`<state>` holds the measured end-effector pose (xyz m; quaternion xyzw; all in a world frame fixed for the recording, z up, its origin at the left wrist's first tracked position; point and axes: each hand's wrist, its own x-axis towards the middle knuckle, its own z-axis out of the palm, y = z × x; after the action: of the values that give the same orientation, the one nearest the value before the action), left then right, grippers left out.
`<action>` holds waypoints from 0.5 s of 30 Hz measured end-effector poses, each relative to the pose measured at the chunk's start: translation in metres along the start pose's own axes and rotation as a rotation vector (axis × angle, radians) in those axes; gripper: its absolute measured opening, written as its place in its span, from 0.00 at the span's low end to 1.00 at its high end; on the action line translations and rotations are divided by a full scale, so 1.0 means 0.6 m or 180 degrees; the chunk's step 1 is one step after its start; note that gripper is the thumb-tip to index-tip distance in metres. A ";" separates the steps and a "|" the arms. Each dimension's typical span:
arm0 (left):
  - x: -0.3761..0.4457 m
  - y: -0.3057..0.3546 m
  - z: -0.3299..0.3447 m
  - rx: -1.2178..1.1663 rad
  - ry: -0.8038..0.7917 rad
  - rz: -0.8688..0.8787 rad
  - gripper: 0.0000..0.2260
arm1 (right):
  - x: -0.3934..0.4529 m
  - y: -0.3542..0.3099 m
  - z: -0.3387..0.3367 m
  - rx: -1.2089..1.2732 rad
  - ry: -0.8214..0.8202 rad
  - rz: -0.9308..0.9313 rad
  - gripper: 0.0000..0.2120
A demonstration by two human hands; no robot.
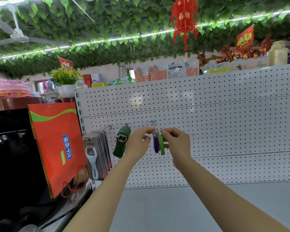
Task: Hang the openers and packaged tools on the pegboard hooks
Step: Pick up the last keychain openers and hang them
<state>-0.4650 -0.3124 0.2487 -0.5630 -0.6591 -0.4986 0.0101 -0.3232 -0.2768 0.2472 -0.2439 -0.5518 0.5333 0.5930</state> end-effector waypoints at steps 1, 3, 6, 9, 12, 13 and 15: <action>-0.001 0.000 -0.001 0.0150 -0.0042 0.0101 0.18 | 0.002 0.002 0.004 -0.0002 0.0028 0.0007 0.06; 0.000 -0.002 0.000 0.0365 -0.0089 0.0206 0.19 | 0.006 0.008 0.013 -0.0027 0.0069 0.0017 0.06; 0.001 -0.003 0.000 0.0543 -0.0152 0.0242 0.20 | 0.011 0.019 0.021 -0.0047 0.0176 0.0064 0.08; 0.001 -0.005 -0.001 0.0496 -0.0165 0.0253 0.19 | 0.016 0.024 0.026 -0.0060 0.0239 0.0076 0.07; 0.005 -0.005 -0.002 0.0439 -0.0161 0.0241 0.19 | 0.022 0.029 0.031 -0.0135 0.0258 0.0026 0.07; 0.007 -0.005 -0.002 0.0431 -0.0162 0.0239 0.19 | 0.024 0.032 0.033 -0.0172 0.0259 0.0015 0.07; 0.009 -0.007 -0.001 0.0453 -0.0176 0.0247 0.19 | 0.030 0.039 0.036 -0.0244 0.0264 -0.0002 0.06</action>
<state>-0.4705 -0.3081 0.2497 -0.5995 -0.6706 -0.4340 0.0512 -0.3546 -0.2596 0.2394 -0.2881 -0.5469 0.5010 0.6058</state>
